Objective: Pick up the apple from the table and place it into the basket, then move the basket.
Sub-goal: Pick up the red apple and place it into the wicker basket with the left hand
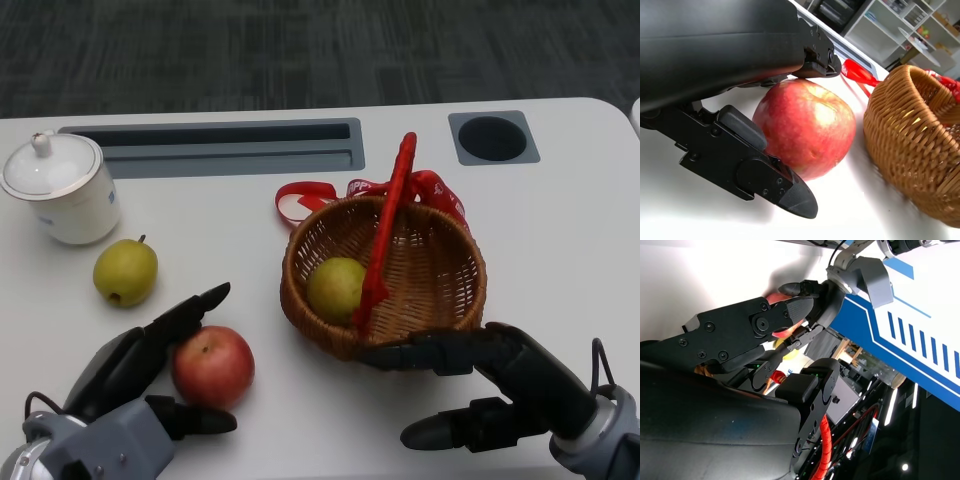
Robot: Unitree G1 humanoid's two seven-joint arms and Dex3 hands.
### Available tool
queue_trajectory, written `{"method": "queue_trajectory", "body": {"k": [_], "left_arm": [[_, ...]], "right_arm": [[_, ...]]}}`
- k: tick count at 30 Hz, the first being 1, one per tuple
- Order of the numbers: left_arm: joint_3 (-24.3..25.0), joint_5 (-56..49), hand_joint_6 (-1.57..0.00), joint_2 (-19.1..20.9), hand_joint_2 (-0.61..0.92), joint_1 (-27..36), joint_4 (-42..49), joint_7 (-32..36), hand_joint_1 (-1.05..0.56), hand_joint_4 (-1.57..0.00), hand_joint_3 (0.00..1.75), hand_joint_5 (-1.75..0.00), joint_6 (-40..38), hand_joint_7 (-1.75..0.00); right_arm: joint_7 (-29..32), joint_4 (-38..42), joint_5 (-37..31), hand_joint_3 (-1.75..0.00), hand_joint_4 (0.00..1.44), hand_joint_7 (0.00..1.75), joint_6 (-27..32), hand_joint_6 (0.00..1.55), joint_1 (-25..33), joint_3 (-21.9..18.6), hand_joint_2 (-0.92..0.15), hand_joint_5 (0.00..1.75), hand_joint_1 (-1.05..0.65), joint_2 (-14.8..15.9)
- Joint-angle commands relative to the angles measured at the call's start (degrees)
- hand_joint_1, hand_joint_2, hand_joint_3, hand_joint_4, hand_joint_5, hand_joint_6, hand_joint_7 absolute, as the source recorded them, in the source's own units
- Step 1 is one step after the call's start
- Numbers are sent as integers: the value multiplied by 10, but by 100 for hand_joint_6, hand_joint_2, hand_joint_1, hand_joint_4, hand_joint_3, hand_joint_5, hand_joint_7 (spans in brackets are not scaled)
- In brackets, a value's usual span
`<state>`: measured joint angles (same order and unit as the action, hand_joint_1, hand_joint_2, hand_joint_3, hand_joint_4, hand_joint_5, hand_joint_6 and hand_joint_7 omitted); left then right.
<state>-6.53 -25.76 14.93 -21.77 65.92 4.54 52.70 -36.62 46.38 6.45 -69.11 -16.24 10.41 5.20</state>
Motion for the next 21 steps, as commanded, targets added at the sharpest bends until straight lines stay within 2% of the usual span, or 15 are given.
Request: {"method": "queue_trajectory", "body": {"k": [1, 7, 9, 12, 16, 21], "left_arm": [[-9, 22, -34, -6, 72, 4, 24, -29, -76, -35, 0, -4, -4, -2], [-4, 67, -43, -23, 71, 13, 28, -40, -62, -46, 0, -5, -7, -3], [15, 104, -53, -38, 72, 18, 29, -55, -52, -59, 0, -8, -6, -5], [40, 153, -76, -60, 77, 25, 24, -71, -34, -87, 1, -12, -11, -9], [41, 146, -98, -65, 83, 33, 3, -19, -21, -111, 1, -13, -11, -9], [28, 100, -104, -56, 84, 42, -26, 67, -12, -116, 0, -9, 5, -6]], "right_arm": [[-3, -11, 10, 0, 76, 0, 5, 69, 5, 3, -85, 0, -46, 10], [-3, -19, 6, -1, 75, 0, 9, 69, 7, 5, -86, 0, -47, 14], [-1, -20, 4, 0, 75, 0, 9, 69, 8, 5, -86, 0, -47, 13], [-1, -18, 5, 0, 76, 0, 9, 69, 8, 5, -86, 0, -46, 13], [-2, -18, 9, 0, 76, 0, 10, 70, 9, 4, -86, 0, -45, 12], [-2, -18, 9, -1, 77, 0, 14, 70, 8, 3, -88, 0, -47, 13]]}}
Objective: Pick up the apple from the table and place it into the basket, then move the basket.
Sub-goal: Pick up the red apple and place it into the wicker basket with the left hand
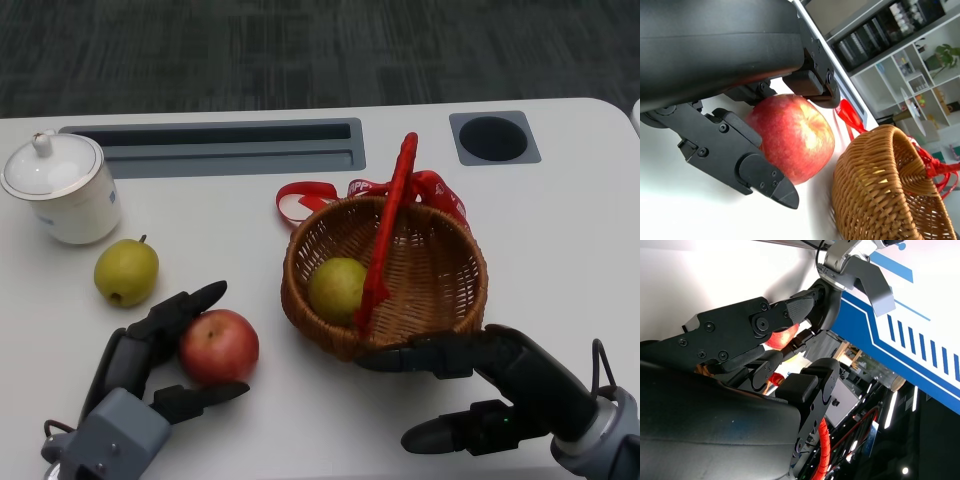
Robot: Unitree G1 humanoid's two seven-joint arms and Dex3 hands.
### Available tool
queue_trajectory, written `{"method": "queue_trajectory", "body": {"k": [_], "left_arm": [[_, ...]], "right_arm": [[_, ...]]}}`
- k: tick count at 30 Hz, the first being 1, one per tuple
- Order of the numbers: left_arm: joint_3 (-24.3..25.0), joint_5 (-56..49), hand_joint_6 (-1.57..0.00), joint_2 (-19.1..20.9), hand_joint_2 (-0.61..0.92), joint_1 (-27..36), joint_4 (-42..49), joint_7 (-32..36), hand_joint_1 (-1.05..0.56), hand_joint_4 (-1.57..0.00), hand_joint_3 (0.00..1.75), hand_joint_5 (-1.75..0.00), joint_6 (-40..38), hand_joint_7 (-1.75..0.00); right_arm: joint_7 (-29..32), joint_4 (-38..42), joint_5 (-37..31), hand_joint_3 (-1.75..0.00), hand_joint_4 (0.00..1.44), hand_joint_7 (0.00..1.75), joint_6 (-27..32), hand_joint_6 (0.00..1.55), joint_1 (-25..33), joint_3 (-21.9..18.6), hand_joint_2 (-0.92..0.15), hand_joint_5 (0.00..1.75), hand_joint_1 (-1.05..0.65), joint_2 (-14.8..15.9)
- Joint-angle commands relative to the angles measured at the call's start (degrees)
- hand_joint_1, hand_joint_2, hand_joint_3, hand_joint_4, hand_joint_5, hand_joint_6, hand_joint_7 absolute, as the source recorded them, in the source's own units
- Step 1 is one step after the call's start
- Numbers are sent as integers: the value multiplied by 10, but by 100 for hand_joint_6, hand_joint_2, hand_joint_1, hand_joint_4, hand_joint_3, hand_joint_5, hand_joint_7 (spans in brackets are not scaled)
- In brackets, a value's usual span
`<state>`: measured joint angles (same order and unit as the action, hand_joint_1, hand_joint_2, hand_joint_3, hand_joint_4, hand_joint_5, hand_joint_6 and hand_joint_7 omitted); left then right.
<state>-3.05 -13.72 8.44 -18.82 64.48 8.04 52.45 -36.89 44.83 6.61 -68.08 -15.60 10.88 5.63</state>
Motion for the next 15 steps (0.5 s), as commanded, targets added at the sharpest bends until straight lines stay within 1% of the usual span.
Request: {"method": "queue_trajectory", "body": {"k": [1, 7, 15], "left_arm": [[-7, -25, -104, 10, 84, 14, -15, 41, -11, -116, 0, -9, 11, -6], [-12, -44, -107, 14, 82, 23, -38, 75, -6, -117, 0, -7, 21, -4], [-12, -70, -110, 15, 79, 31, -80, 116, -5, -120, 0, -6, 44, -3]], "right_arm": [[1, -4, 7, -1, 77, 0, 4, 70, 2, -1, -88, 0, -47, 9], [1, 0, 4, -1, 77, 0, 0, 70, -2, 0, -89, 0, -49, 7], [2, -1, 3, 0, 78, 0, 2, 70, 1, 0, -90, 0, -50, 7]]}}
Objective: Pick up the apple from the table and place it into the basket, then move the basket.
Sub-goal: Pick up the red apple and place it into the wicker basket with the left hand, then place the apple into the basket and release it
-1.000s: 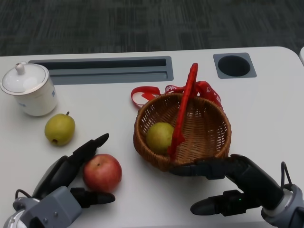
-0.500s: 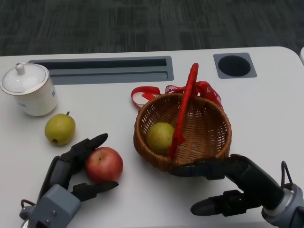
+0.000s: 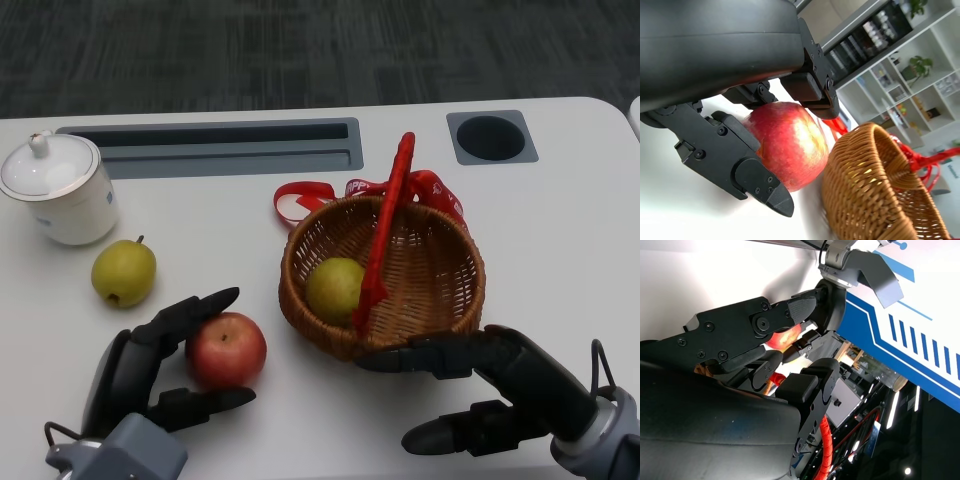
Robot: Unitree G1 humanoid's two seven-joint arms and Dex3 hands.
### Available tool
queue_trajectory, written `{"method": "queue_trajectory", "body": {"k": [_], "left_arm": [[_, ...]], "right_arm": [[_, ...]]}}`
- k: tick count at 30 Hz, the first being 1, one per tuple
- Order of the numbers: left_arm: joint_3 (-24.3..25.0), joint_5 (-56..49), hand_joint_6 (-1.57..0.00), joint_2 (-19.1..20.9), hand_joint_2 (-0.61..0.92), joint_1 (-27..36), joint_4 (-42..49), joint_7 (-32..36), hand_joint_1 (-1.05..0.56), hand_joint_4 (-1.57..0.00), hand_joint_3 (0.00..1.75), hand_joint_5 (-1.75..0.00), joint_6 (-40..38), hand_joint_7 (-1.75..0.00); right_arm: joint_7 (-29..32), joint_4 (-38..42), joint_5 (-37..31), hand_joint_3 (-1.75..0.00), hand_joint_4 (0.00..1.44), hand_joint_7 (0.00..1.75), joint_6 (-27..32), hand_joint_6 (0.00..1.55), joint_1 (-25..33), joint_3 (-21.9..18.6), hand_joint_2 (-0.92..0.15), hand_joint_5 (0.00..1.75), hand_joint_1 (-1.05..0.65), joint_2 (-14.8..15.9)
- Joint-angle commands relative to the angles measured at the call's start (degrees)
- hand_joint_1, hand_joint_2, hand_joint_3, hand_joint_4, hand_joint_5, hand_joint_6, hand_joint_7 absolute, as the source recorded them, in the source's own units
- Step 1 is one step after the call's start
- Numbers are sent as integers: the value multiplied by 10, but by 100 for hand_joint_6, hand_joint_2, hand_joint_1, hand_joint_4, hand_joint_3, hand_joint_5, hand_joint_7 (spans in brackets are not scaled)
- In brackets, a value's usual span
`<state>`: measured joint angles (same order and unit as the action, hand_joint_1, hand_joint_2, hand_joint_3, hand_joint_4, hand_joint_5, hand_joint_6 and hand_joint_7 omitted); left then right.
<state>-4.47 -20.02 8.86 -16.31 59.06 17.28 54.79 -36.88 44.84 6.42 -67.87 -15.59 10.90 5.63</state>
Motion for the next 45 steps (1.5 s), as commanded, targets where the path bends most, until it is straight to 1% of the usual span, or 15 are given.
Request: {"method": "queue_trajectory", "body": {"k": [1, 4, 11, 20, 26, 31, 37, 45], "left_arm": [[3, -11, -111, 11, 79, 7, -37, 32, -5, -121, 0, -6, 24, -3], [8, -18, -113, 12, 77, 12, -70, 46, -6, -123, 0, -6, 32, -3], [27, -5, -113, 20, 78, 15, -149, 39, -8, -125, 0, -5, 53, -2], [49, 4, -114, 18, 78, 28, -254, 30, -14, -127, 0, -5, 41, -1], [53, 18, -114, 19, 79, 18, -300, 9, -16, -127, 0, -4, 30, -1], [43, 31, -114, 8, 79, -10, -301, -14, -17, -127, 0, -3, 18, -1], [30, 27, -115, -8, 78, -49, -266, -28, -16, -128, 0, -3, 7, -1], [7, 41, -115, -36, 77, -97, -203, -56, -5, -129, 0, -2, -7, 0]], "right_arm": [[2, -1, 4, 0, 78, 0, 0, 70, 1, -1, -90, 0, -50, 7], [5, -1, 1, 0, 77, 0, -1, 71, 4, -2, -91, 0, -51, 8], [8, -2, 1, 0, 78, 0, 0, 71, 6, -2, -91, 0, -51, 8], [8, -9, 1, 0, 78, 0, 3, 71, 11, -1, -92, 0, -51, 9], [9, -12, -1, 0, 78, 0, 8, 71, 12, -1, -92, 0, -52, 8], [7, -13, 4, 0, 78, 0, 3, 71, 13, 1, -91, 0, -50, 6], [15, -15, -5, 0, 78, 0, -1, 71, 17, 0, -91, 0, -51, 5], [23, -27, -8, 0, 77, 0, 2, 70, 27, 3, -91, 0, -50, 5]]}}
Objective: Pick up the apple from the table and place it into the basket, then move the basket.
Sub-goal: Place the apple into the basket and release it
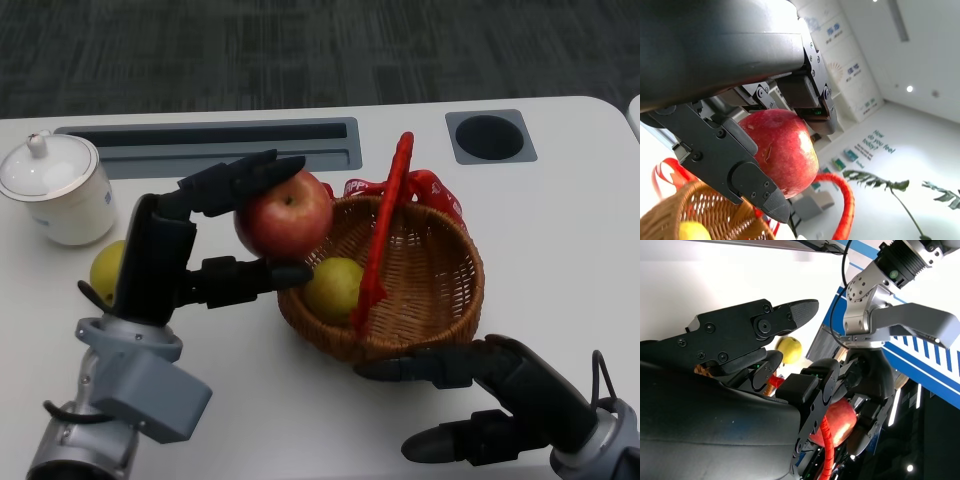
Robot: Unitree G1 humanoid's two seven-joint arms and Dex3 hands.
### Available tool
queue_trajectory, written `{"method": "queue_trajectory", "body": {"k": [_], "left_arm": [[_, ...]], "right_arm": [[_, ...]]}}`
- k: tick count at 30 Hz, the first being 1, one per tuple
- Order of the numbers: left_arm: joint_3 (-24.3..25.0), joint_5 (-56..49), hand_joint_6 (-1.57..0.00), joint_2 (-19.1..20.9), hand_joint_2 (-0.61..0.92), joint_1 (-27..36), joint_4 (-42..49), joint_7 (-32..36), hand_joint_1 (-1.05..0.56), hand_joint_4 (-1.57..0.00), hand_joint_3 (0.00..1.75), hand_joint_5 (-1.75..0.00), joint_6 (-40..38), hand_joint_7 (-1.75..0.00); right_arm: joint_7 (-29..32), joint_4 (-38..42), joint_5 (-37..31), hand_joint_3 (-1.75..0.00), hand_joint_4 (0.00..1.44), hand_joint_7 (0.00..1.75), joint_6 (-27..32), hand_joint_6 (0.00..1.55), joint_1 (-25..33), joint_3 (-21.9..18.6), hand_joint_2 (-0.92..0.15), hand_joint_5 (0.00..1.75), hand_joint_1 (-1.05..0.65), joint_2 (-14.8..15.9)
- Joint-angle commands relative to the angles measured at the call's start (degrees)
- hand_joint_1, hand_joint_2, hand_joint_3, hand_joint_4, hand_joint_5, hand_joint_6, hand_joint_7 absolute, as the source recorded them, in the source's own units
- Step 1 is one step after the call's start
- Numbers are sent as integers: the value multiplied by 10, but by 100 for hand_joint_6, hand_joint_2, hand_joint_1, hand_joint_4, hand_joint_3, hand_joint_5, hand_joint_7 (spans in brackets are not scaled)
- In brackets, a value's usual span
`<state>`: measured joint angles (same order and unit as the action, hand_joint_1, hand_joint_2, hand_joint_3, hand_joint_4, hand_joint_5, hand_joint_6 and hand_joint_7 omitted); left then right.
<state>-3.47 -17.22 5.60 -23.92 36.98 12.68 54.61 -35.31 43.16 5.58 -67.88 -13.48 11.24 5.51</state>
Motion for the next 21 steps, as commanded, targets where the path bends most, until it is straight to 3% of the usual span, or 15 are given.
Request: {"method": "queue_trajectory", "body": {"k": [1, 11, 19, 21], "left_arm": [[-6, 13, -115, -7, 77, -26, 27, -12, -4, -129, 0, -2, -6, 0], [-29, -3, -114, -28, 76, -73, 136, -14, 2, -125, 0, 0, -5, 0], [-41, -5, -110, -34, 79, -88, 199, -25, -3, -120, 1, 0, -17, 0], [-39, 8, -103, -37, 80, -90, 208, -45, -8, -112, 1, 0, -22, 0]], "right_arm": [[9, -12, 0, 0, 77, 0, 1, 70, 7, 0, -91, 0, -50, 6], [17, -26, 0, 0, 77, 0, -1, 70, 18, 4, -91, 0, -49, 11], [17, -25, 7, 0, 77, 0, -2, 70, 21, 5, -92, 0, -49, 17], [17, -26, 8, 0, 77, 0, -1, 70, 21, 5, -92, 0, -49, 18]]}}
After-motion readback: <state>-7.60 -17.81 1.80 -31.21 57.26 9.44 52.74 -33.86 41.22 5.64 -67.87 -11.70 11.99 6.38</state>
